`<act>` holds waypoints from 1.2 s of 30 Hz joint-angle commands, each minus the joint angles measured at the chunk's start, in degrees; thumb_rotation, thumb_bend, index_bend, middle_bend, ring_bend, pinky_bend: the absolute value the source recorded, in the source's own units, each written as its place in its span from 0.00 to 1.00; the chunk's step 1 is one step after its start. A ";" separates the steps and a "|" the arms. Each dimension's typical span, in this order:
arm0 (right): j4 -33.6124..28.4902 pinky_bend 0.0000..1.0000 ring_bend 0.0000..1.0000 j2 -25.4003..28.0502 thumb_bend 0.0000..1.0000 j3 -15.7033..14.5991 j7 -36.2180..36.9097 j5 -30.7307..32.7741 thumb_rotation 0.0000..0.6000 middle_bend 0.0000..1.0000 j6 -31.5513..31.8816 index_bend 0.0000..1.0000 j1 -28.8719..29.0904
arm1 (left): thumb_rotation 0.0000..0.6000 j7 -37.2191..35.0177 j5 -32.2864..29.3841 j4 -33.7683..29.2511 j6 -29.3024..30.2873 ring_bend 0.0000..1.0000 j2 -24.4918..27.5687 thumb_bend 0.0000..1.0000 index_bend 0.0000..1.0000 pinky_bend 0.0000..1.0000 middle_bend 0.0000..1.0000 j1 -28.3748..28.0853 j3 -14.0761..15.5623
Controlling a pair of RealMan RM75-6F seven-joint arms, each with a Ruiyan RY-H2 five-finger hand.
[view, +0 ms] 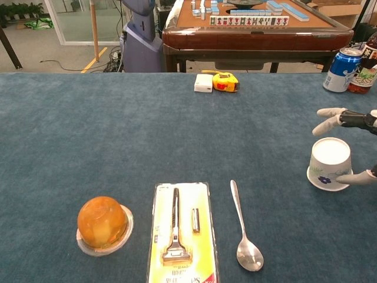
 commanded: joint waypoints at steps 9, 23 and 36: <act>-10.45 0.00 0.00 7.31 0.00 0.67 -15.41 3.57 1.00 0.00 4.40 0.16 -3.81 | 1.00 0.21 0.02 0.06 -0.16 0.09 -0.12 0.13 0.07 0.41 0.10 -0.10 0.04; -28.44 0.00 0.00 17.58 0.00 1.41 -42.15 8.29 1.00 0.05 19.45 0.23 -13.66 | 1.00 -0.54 0.80 0.97 0.73 0.09 -0.78 0.13 0.07 0.41 0.10 -0.09 -0.17; -30.54 0.00 0.00 21.46 0.00 1.73 -40.36 7.63 1.00 0.05 22.30 0.24 -17.42 | 1.00 -0.62 1.12 1.11 0.64 0.09 -0.82 0.13 0.07 0.41 0.10 -0.22 -0.07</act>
